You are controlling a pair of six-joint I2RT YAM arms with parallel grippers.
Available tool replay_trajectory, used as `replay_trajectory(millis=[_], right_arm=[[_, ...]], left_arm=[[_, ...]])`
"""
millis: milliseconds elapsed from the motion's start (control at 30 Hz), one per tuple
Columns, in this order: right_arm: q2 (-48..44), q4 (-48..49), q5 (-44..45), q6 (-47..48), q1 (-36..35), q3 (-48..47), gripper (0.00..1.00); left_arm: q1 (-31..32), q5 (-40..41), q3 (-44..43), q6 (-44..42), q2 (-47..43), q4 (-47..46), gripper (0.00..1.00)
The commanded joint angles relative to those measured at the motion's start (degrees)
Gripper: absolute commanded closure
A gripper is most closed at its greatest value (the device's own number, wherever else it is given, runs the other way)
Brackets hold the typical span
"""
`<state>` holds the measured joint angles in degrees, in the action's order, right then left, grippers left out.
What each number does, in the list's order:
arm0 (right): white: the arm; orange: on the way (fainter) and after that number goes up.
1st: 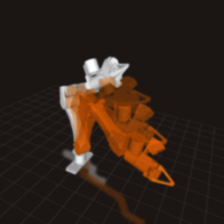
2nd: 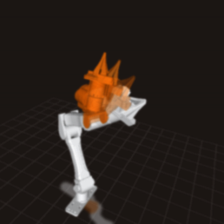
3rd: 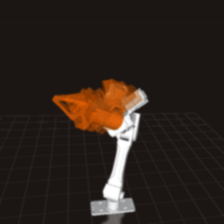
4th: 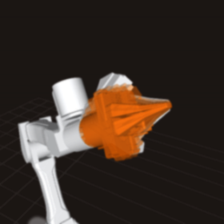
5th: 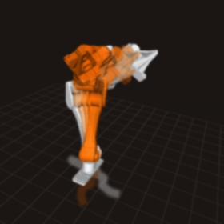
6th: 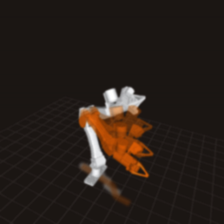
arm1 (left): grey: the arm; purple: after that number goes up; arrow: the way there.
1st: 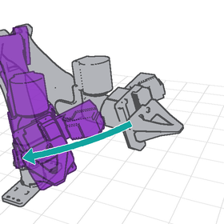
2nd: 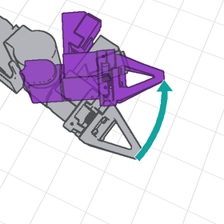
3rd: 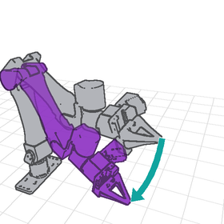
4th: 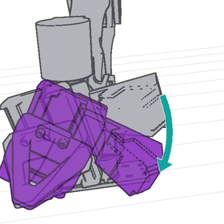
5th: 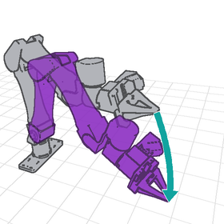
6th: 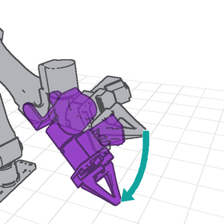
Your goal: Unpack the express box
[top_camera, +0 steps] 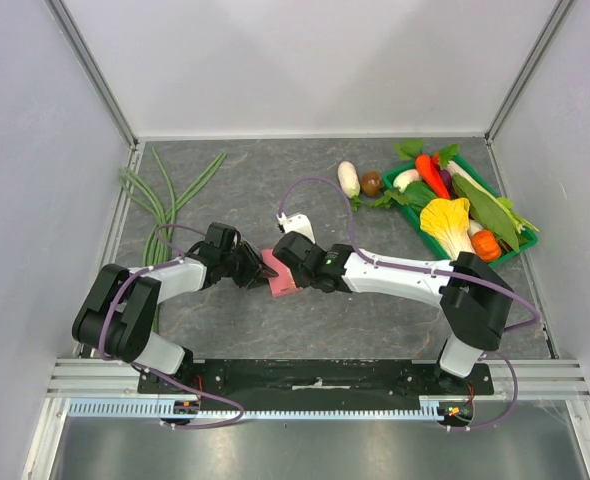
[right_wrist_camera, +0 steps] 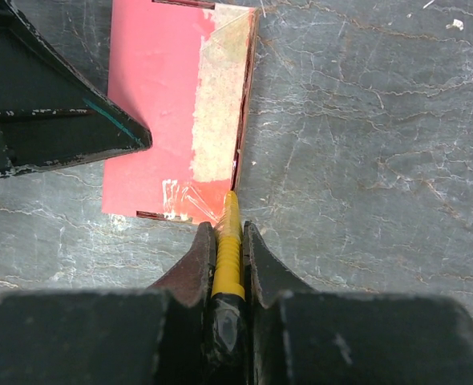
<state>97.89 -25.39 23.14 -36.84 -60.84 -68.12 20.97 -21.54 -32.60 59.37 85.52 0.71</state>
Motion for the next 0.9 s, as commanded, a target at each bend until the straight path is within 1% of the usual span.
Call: replay_trajectory(millis=[0,100,167,300,400,433,467,500,533,567,600,700,733,800,867], right_arm=[[-4.09,-1.78,-0.49,-1.74,-0.6,-2.28,1.0],[-8.48,3.93,3.05,-1.22,-0.68,-0.62,1.0],[-9.81,6.74,5.42,-0.61,-0.68,-0.7,1.0],[-12.1,9.74,7.71,1.15,-0.6,-1.49,1.0],[-10.27,10.01,8.94,3.52,-0.51,-3.85,1.0],[-9.56,10.09,8.86,4.92,0.01,-4.56,1.0],[-8.77,10.7,7.9,5.89,0.45,-5.18,1.0],[-7.29,11.14,7.11,6.6,1.68,-6.14,1.0],[-6.49,11.84,6.23,7.56,2.38,-6.5,1.0],[-5.7,13.24,3.26,8.09,3.35,-6.94,1.0],[-4.21,14.21,1.93,8.45,4.23,-7.38,1.0],[-0.35,17.12,-3.33,9.94,7.39,-9.21,1.0],[0.72,17.65,-4.49,10.21,8.79,-9.66,1.0],[4.22,18.44,-7.47,10.56,10.03,-11.33,1.0],[6.43,19.23,-8.98,11.0,11.44,-12.3,1.0]], left_arm=[[0.21,6.78,1.58,0.31,2.73,3.86,0.78],[0.21,7.65,1.4,-1.8,3.16,4.91,0.74],[0.3,7.57,1.66,-3.21,3.43,5.09,0.72],[0.21,7.13,1.58,-4.62,2.99,5.0,0.69],[0.3,6.17,1.14,-5.76,1.42,4.39,0.61],[0.3,5.81,0.79,-6.72,0.8,3.87,0.54],[0.38,5.37,0.52,-7.25,0.01,3.69,0.51],[0.39,4.76,0.35,-7.78,-2.09,3.6,0.45],[0.39,4.49,0.0,-8.91,-3.33,3.42,0.42],[0.39,4.4,-0.18,-9.53,-4.99,3.51,0.4],[0.39,4.4,-0.27,-10.06,-7.97,3.42,0.36],[0.39,4.75,-0.27,-12.44,-12.64,5.17,0.34],[0.47,4.75,-0.18,-13.57,-15.44,5.79,0.34],[0.47,4.84,0.25,-14.02,-17.57,8.51,0.34],[0.82,4.58,1.57,-13.93,-19.33,10.44,0.41]])
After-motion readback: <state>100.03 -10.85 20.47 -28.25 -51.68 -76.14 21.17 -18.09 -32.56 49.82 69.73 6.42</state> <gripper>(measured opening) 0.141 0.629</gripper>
